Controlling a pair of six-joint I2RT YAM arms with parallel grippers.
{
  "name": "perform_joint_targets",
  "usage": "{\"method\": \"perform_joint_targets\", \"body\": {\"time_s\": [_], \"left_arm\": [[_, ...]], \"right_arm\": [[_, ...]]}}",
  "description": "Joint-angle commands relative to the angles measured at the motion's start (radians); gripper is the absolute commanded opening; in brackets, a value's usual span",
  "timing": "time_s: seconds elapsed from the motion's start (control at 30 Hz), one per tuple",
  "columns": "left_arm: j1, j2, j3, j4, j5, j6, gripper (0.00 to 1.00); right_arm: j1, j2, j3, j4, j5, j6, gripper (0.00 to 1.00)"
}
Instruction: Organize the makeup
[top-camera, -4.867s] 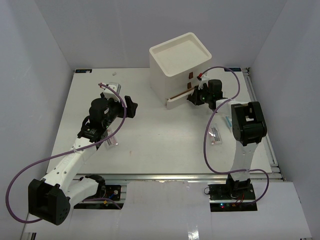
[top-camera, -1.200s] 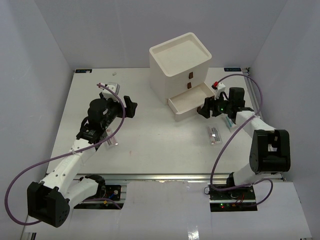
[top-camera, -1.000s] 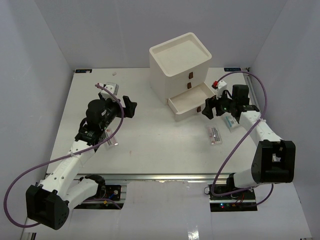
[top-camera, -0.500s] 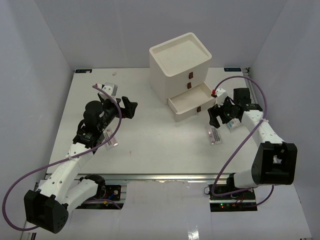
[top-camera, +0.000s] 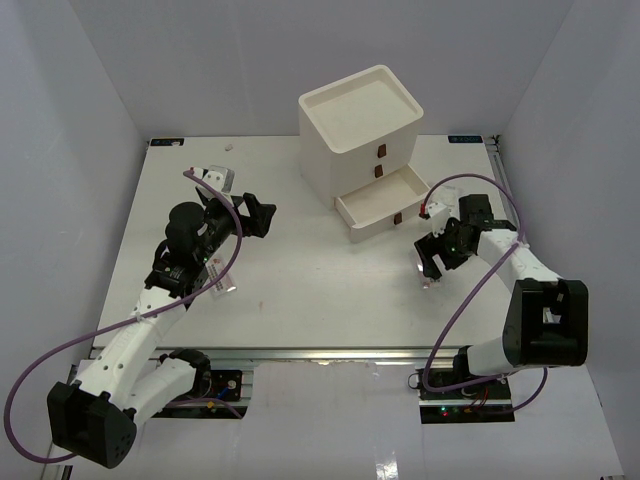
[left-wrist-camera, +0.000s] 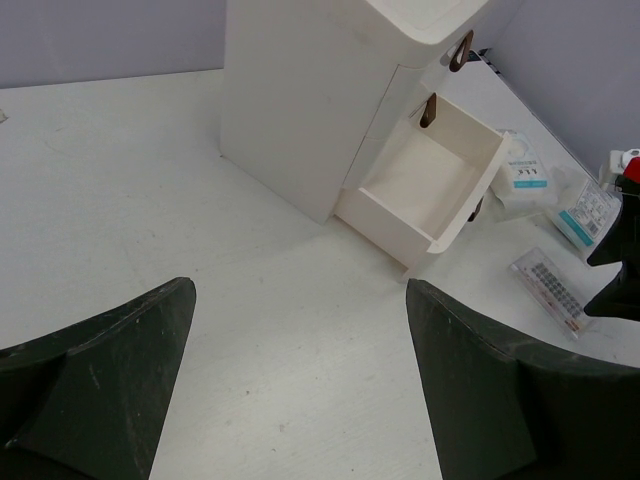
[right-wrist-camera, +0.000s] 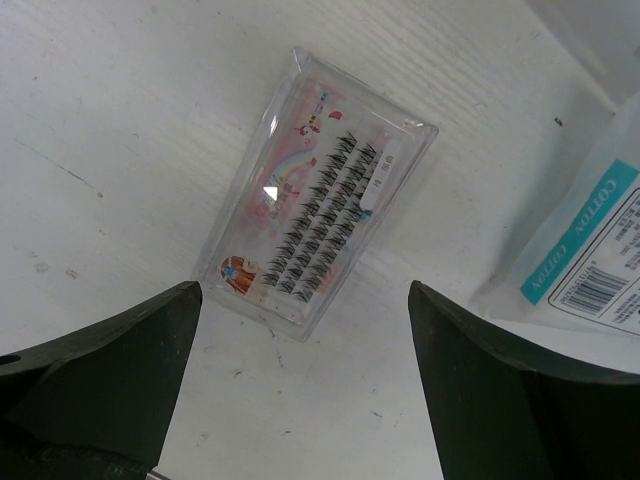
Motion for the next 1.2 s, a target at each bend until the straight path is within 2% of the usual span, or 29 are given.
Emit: {"method": "perform_joint_targets", "body": {"time_s": [0.0,0.3,0.5,1.17], "left_arm": [[0.004,-0.023,0.003,0.013,0.01,-0.003,0.98],[0.004,-0.022,0.003,0.013,0.007,-0.002,0.98],[0.004,-0.021,0.003,0.013,0.007,-0.003,0.98],[0.003,-0.02,0.003,0.013,0.009,-0.003,0.98]], "right_arm": [[0.01,0.028,-0.009,0.075,0.038,0.1,0.9],[0.017,0.113,0.002,0.145,0.038,0.239,0.9],[0.024,0.14,0.001,0.174,0.04,0.27,0.9],[0.079,0.125,-0.008,0.205,0.143,0.379,0.9]]}}
